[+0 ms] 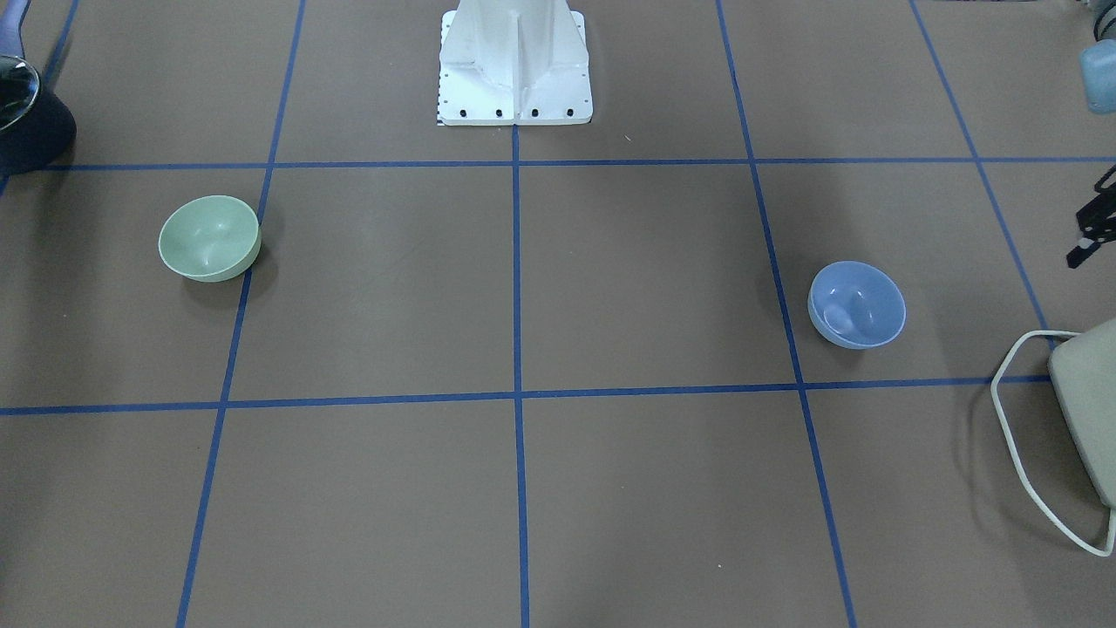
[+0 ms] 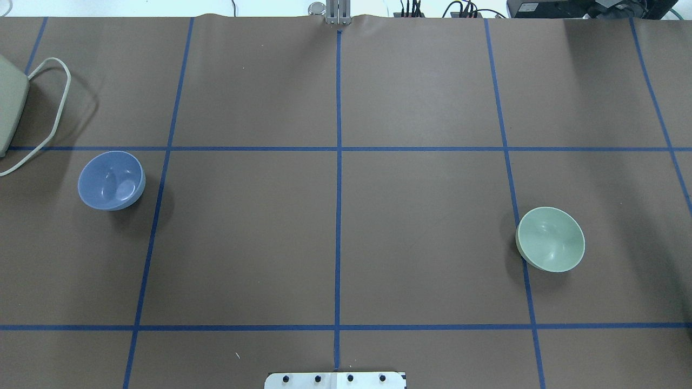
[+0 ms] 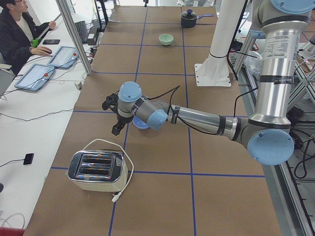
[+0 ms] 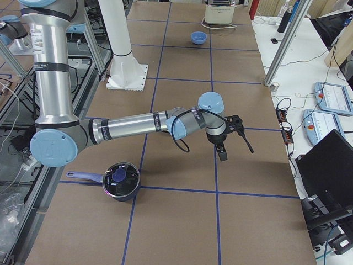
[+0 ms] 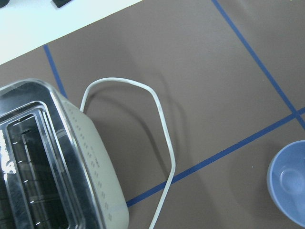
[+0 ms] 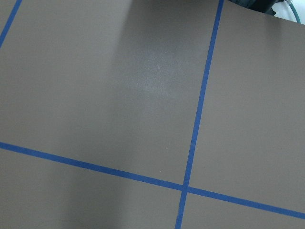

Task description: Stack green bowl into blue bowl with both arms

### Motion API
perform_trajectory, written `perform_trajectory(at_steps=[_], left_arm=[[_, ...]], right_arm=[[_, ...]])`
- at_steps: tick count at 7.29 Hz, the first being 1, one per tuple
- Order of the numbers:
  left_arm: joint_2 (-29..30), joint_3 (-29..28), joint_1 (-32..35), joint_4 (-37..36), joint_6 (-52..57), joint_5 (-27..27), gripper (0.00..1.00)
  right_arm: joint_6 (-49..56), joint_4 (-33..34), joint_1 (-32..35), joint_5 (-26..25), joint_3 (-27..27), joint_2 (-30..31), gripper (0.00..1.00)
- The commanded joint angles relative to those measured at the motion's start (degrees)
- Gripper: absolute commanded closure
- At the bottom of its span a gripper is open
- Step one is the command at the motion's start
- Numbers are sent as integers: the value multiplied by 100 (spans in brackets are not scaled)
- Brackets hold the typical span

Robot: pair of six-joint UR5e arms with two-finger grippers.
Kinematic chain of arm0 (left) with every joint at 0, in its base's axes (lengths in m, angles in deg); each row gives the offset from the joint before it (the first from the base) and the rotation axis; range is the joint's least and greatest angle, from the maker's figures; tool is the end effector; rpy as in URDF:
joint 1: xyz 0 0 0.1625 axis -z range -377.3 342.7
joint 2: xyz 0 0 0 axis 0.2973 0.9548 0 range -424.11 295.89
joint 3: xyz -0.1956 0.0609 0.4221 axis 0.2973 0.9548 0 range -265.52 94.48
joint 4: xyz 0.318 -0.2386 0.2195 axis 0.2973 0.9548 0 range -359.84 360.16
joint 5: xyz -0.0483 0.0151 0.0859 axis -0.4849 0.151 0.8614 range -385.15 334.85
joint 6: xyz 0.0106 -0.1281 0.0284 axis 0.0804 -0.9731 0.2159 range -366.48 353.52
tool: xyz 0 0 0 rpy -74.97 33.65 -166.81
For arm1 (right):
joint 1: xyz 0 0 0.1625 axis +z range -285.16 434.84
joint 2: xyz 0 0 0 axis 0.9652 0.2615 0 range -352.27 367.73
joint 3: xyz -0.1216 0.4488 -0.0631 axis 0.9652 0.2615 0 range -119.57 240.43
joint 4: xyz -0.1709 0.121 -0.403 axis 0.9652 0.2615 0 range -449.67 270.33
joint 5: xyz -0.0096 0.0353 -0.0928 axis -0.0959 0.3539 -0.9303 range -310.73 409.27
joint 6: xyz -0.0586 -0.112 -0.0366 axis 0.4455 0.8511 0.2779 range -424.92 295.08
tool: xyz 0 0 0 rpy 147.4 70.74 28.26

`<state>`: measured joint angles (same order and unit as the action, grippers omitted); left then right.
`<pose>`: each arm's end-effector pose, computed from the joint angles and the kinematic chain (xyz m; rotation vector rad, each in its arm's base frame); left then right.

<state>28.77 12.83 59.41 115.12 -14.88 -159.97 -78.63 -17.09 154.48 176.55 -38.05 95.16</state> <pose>0.0952 -0.5786 0.5630 0.4469 0.8564 0.3258 -0.0524 -0.5849 0.5925 0.3354 -0.7225 -0.1062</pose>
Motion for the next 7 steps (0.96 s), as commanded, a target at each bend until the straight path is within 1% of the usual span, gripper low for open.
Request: perform_trajectory(at_steps=[1, 2, 3, 4, 5, 6, 7], left_arm=[[64, -18, -952, 270, -1536, 652, 1], [64, -149, -1400, 498, -2125, 1346, 1], [81, -324, -1743, 762, -2357, 1448, 2], [73, -474, -1877, 1086, -2368, 1458, 2], [55, -553, -2027, 1229, -2368, 1502, 3], [55, -572, -2254, 1230, -2360, 1763, 29], [72, -668, -2326, 1256, -2342, 1861, 64]], right_arm=[[-412, -51, -325, -124, -13, -94, 0], [-413, -60, -334, -124, -13, -95, 0], [-413, -60, -334, -124, -13, -95, 0], [-413, -60, -334, -133, -4, -95, 0], [-413, -60, -334, -133, -4, -86, 0], [-413, -60, -326, -124, -13, -77, 0], [-413, -60, -326, -124, -13, -77, 0]])
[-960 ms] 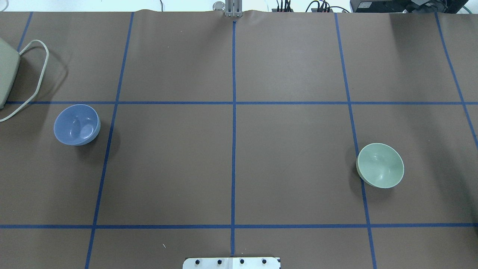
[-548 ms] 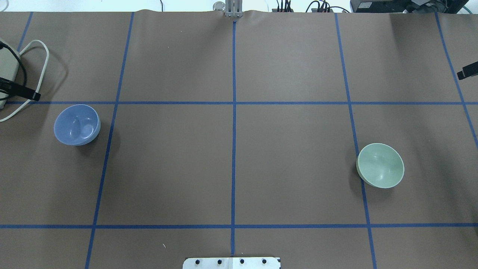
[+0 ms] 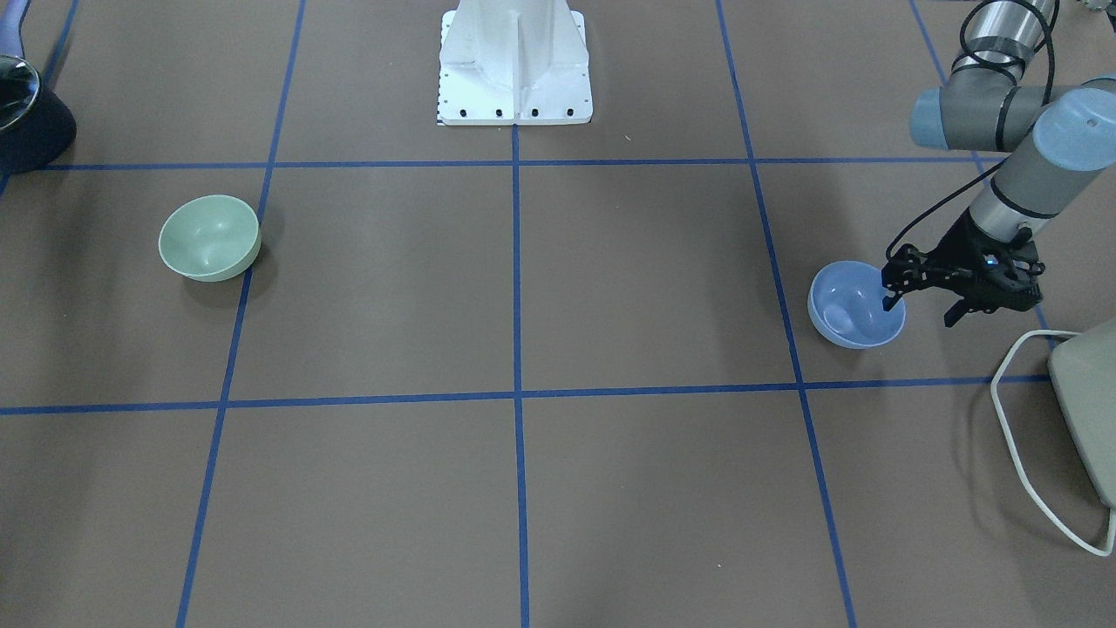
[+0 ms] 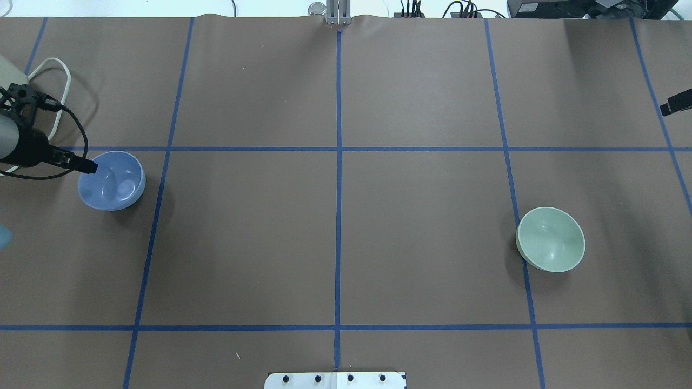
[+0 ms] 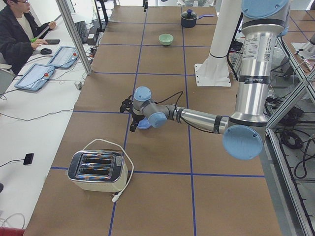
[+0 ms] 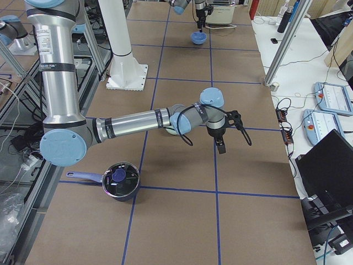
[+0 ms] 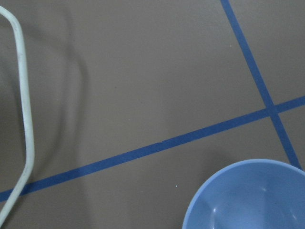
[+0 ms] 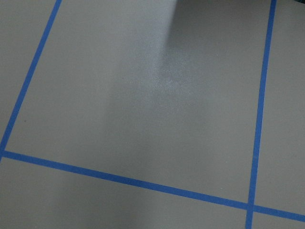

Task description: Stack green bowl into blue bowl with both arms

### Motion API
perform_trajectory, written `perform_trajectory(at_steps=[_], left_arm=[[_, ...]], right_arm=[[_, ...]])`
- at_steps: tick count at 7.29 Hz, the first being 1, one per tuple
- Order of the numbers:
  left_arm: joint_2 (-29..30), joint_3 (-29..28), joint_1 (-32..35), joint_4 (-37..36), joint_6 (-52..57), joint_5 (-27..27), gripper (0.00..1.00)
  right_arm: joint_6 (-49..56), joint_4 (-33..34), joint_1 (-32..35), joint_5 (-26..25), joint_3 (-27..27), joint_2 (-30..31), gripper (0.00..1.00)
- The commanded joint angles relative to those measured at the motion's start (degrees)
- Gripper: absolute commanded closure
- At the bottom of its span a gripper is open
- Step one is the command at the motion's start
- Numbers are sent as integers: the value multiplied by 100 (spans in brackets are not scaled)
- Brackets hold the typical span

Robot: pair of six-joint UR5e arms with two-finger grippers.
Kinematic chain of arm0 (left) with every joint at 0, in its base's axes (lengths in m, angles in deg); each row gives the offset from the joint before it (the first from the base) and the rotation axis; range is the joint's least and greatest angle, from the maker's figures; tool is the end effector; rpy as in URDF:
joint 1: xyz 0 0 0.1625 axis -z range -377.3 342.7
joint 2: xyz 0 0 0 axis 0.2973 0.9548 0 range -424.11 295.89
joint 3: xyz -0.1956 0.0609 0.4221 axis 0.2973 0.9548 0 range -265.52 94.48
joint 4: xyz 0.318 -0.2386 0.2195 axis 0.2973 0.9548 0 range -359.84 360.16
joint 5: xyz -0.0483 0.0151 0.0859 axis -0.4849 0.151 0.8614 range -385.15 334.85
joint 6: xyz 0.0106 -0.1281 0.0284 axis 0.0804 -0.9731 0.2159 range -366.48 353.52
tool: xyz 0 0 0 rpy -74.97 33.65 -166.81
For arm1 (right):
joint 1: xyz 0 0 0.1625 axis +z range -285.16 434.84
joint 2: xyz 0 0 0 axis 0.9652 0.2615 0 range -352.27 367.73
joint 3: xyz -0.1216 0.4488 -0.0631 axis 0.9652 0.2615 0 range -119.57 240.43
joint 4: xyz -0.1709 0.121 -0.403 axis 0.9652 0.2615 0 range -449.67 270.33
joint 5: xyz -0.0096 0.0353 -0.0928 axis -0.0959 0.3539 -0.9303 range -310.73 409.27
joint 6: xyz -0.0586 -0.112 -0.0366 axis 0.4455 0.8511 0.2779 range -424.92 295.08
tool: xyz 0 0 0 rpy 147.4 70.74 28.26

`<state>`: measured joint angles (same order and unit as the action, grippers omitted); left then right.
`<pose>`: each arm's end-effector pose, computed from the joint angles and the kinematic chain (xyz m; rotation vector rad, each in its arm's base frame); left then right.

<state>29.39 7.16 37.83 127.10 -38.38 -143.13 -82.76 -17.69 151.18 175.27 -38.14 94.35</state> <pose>0.2916 -0.5433 0.6008 0.3603 0.7946 0.2325 -0.0854 -0.5885 0.5834 0.3197 -0.7274 -0.0952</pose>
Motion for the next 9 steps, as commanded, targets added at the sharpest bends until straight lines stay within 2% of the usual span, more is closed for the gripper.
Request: perform_trajectory(at_steps=[1, 3, 5, 6, 7, 9], left_arm=[[1, -110, -177, 77, 25, 179, 100], [10, -5, -178, 216, 26, 92, 100], [28, 703, -151, -210, -71, -609, 100], [350, 1082, -151, -1014, -367, -560, 100], [814, 1120, -221, -1439, -883, -437, 100], [1771, 1077, -1131, -2116, -1746, 158, 100]], right_arm=[[0, 0, 4, 3, -4, 22, 0], [8, 0, 4, 3, -31, 40, 0], [0, 0, 4, 12, -57, 40, 0], [0, 0, 4, 20, -66, 49, 0], [-9, 0, 4, 21, -75, 49, 0], [-9, 0, 4, 21, -75, 49, 0]])
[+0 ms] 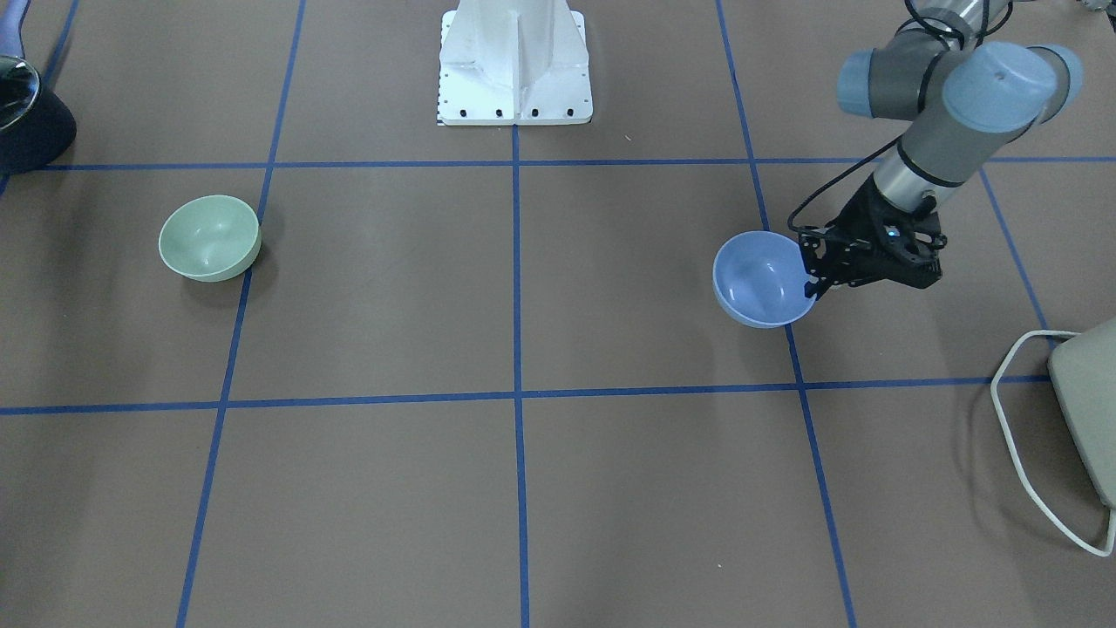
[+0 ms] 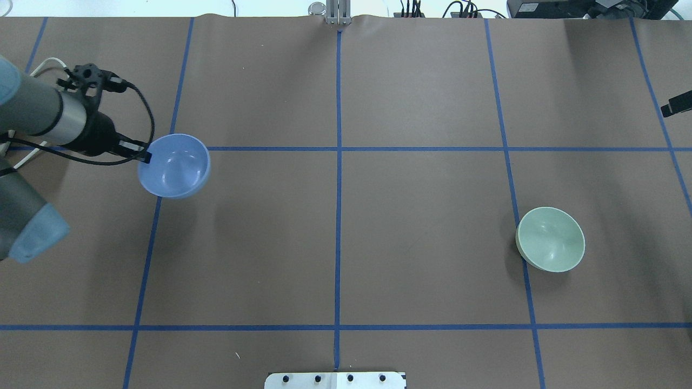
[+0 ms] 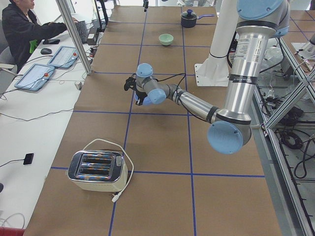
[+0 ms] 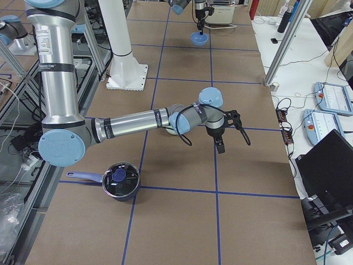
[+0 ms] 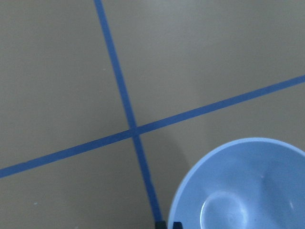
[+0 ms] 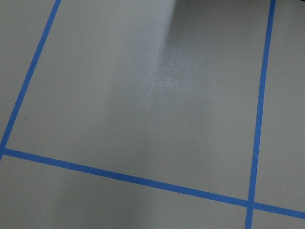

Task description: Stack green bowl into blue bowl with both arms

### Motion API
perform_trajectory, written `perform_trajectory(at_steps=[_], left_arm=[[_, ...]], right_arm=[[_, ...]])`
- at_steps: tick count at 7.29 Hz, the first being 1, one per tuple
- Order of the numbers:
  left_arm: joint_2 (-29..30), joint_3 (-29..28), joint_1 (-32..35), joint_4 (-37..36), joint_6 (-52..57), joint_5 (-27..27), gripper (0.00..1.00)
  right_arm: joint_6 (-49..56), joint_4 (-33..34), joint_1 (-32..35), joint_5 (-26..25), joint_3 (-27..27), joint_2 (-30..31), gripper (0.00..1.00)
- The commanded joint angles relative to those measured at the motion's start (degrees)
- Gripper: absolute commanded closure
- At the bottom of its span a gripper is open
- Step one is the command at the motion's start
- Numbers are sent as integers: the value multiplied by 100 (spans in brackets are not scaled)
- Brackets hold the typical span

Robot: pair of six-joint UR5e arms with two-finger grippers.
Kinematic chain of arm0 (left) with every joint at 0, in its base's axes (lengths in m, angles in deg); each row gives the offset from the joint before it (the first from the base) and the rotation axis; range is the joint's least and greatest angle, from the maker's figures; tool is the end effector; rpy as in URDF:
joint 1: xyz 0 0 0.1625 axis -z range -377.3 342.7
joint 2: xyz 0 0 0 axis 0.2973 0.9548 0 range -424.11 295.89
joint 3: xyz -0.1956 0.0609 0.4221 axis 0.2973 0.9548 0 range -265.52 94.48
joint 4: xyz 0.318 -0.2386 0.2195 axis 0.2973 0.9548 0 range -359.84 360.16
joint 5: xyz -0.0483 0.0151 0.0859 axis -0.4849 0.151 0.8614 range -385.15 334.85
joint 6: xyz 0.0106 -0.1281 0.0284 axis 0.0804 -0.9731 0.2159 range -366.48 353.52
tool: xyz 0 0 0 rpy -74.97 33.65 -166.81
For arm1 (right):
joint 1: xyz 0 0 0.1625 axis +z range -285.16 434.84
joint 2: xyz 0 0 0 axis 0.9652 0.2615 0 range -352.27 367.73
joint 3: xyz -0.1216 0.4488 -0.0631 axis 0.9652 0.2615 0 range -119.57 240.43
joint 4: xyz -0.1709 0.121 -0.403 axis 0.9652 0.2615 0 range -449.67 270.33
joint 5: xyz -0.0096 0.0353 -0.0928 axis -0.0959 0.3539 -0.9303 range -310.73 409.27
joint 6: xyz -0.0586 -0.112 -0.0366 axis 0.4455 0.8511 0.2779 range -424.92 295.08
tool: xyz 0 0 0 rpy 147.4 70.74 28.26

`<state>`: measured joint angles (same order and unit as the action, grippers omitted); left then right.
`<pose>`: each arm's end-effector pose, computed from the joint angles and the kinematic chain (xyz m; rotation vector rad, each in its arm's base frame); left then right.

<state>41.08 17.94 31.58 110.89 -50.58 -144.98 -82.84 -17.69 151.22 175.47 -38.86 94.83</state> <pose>0.3801 -0.5383 0.4058 0.2892 0.9281 0.1766 -0.0843 -0.5843 0.5810 0.3222 -0.7316 -0.0955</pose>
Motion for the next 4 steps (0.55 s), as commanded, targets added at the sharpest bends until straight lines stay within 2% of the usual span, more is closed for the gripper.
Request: perform_trajectory(at_steps=[1, 3, 4], left_arm=[[1252, -89, -945, -1013, -887, 616, 100], [2282, -841, -1493, -1124, -1373, 907, 100], [2469, -1063, -1643, -1089, -1461, 1005, 100]], right_arm=[[-1, 0, 0, 0, -3, -8, 0], [-19, 0, -9, 0, 6, -17, 0], [-27, 0, 0, 0, 6, -8, 0]])
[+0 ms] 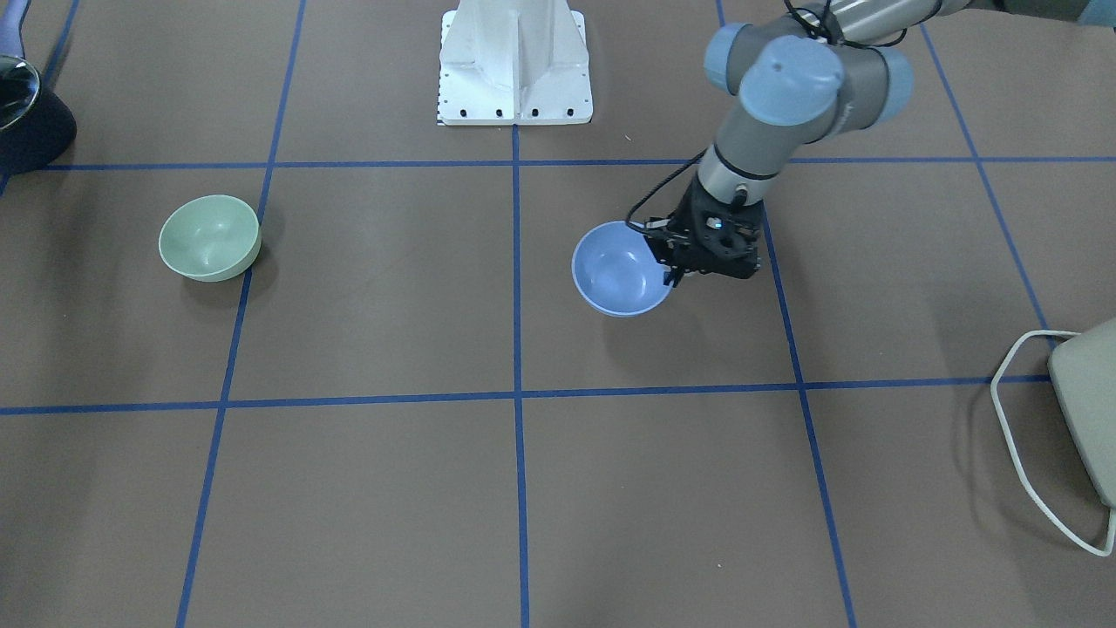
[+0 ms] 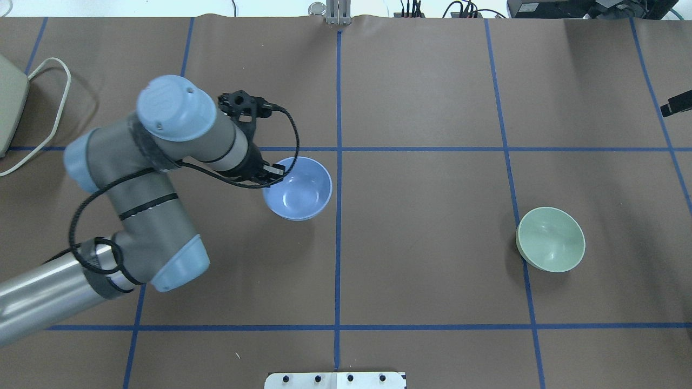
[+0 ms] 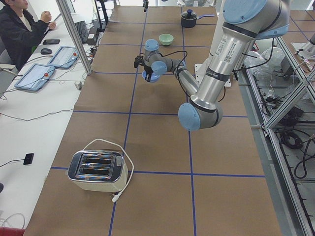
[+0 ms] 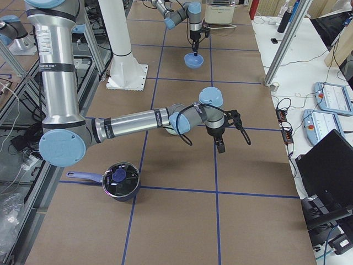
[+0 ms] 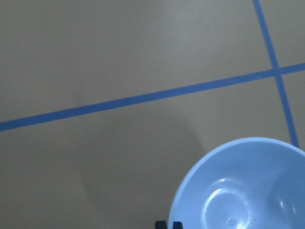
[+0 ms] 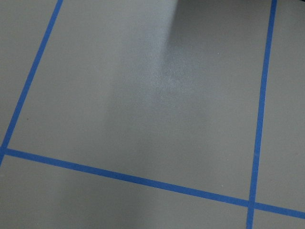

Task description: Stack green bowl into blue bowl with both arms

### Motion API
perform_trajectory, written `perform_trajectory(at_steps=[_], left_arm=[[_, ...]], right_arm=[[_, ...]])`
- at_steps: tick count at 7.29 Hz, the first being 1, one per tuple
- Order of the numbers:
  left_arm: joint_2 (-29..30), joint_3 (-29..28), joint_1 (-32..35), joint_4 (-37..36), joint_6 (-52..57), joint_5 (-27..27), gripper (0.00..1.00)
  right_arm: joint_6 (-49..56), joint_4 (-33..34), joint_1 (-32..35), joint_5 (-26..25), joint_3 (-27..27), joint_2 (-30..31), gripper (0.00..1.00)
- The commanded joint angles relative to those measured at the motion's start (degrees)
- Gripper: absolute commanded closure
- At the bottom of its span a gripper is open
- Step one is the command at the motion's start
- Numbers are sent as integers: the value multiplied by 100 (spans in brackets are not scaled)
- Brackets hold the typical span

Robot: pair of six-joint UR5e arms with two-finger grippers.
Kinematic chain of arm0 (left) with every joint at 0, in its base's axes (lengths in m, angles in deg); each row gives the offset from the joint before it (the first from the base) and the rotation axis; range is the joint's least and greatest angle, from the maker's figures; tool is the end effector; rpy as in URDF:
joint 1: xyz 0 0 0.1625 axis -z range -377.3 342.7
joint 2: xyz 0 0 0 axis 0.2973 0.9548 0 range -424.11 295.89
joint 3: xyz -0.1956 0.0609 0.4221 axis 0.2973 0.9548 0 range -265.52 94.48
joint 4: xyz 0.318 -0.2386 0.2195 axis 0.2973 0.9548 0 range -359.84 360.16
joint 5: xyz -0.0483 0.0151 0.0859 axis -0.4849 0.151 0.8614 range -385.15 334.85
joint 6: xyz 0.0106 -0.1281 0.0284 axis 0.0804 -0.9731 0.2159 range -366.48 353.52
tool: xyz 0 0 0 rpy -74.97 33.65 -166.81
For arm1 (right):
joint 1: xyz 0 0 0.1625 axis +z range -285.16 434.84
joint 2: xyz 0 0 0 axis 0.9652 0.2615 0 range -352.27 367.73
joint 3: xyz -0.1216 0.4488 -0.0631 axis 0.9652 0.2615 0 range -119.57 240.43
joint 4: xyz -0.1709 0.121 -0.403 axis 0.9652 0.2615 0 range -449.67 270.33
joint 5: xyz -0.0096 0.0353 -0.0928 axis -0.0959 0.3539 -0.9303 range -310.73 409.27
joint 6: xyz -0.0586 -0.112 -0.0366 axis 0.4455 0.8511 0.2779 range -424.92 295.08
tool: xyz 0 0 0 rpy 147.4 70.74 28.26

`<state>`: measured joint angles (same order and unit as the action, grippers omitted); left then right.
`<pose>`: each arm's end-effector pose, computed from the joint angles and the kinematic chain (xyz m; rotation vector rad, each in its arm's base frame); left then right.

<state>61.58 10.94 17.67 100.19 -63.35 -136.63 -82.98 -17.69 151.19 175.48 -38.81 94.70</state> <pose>0.5687 -0.5015 0.2486 0.2150 0.9403 0.1413 -0.0849 -0.5852 0.5802 0.3224 -0.7325 -0.0941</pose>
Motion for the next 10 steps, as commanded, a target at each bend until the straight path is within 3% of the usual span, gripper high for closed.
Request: perform_trajectory(at_steps=[1, 6, 7, 9, 10], left_arm=[[544, -548, -358, 7, -184, 370, 100], [589, -856, -631, 418, -176, 697, 99], [589, -892, -640, 490, -167, 698, 85], [571, -840, -640, 543, -167, 785, 2], [562, -726, -623, 552, -158, 794, 1]], right_arm=[[-13, 0, 3, 0, 1, 13, 0], [-22, 0, 3, 9, -7, 14, 0], [-22, 0, 3, 9, -7, 14, 0], [-22, 0, 3, 18, -7, 14, 0], [-22, 0, 3, 35, 1, 14, 0]])
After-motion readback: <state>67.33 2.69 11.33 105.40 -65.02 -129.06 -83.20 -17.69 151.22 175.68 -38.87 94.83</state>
